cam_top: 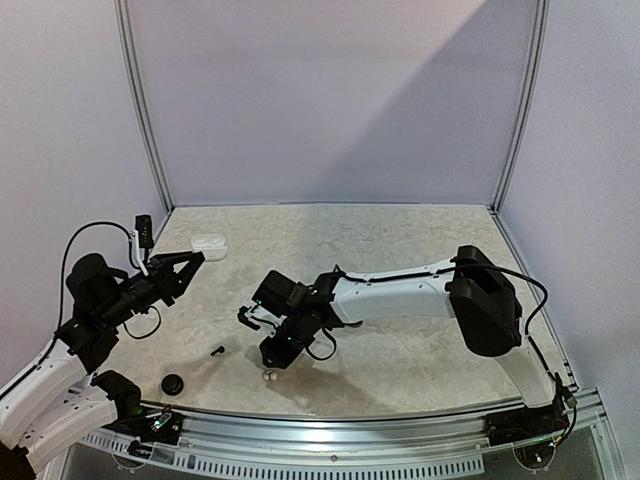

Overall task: Insert the wireless bluetooth earbuds into the charging case
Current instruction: Pick up the left earbud from the corner of the board.

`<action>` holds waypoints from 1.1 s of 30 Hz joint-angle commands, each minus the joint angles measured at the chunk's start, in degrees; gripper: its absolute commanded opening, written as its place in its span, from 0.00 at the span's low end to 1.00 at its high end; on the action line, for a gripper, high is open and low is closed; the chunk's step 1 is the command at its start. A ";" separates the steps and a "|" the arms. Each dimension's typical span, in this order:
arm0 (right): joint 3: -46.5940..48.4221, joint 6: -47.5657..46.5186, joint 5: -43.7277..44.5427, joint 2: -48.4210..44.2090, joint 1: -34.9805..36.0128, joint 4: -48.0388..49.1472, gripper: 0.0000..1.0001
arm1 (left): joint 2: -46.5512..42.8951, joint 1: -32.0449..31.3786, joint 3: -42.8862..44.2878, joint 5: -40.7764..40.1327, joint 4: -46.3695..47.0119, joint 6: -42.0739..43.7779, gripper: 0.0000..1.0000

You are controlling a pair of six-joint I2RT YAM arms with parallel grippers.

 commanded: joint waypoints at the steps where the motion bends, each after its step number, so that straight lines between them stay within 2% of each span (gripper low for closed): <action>1: -1.22 -0.84 -2.61 -0.52 0.26 -1.06 0.27 | -0.26 0.73 -1.06 0.74 0.34 0.94 0.00; 11: -2.08 -1.57 -3.71 -1.24 0.95 -2.80 0.26 | 0.55 0.79 -0.97 1.30 0.95 1.24 0.00; 26: -4.09 -1.17 -4.80 -2.35 1.90 -2.86 0.31 | 1.40 0.78 -0.97 1.93 1.74 1.25 0.00; 33: -4.57 -0.87 -5.84 -2.68 2.27 -2.44 0.18 | 1.34 0.79 -1.14 1.93 1.66 1.67 0.00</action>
